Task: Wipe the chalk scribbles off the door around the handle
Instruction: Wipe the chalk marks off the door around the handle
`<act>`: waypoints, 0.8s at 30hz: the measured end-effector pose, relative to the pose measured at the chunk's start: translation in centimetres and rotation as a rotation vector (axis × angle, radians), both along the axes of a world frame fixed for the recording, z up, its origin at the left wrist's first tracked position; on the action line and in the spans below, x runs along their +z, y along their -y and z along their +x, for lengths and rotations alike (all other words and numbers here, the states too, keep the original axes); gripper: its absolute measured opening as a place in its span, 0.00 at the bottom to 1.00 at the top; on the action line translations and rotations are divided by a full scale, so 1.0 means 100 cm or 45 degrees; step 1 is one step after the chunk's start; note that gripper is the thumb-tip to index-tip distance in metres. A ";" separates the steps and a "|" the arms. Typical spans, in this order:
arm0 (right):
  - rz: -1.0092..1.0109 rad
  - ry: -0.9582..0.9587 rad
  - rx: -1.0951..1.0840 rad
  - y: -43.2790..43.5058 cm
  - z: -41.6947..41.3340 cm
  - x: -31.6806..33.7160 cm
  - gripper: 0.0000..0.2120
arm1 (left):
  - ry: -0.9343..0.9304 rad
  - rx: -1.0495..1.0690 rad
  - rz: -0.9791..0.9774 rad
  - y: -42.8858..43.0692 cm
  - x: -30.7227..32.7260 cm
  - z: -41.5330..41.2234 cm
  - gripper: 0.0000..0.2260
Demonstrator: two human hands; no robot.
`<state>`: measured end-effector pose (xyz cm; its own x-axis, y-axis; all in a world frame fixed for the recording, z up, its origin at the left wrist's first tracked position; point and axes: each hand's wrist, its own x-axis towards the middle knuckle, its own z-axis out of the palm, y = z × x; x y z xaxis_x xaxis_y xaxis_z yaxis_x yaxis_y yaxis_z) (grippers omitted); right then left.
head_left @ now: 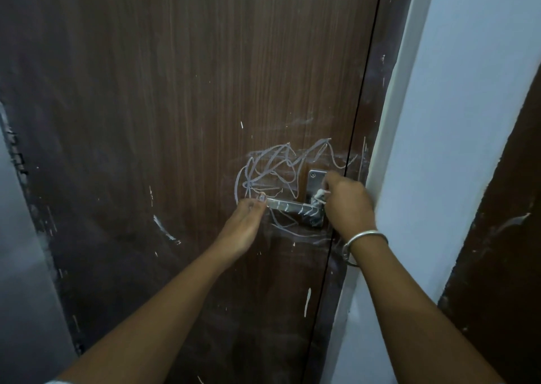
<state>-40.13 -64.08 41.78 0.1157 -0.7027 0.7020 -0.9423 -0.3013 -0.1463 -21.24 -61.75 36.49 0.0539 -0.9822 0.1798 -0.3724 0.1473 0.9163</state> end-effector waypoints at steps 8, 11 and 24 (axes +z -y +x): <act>0.171 -0.430 0.156 0.009 0.014 0.029 0.09 | -0.011 0.213 -0.304 -0.006 0.005 -0.015 0.21; 0.173 -0.266 0.108 0.010 0.012 0.025 0.08 | -0.031 0.239 -0.317 -0.006 0.010 -0.015 0.24; -0.012 1.267 0.122 0.006 0.017 -0.058 0.10 | 0.009 0.250 -0.277 -0.014 0.001 -0.002 0.12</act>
<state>-38.40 -64.72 35.95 -0.4720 -0.7149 0.5159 -0.3641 -0.3748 -0.8526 -21.45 -60.37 36.59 0.2372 -0.8913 0.3864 -0.4194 0.2648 0.8683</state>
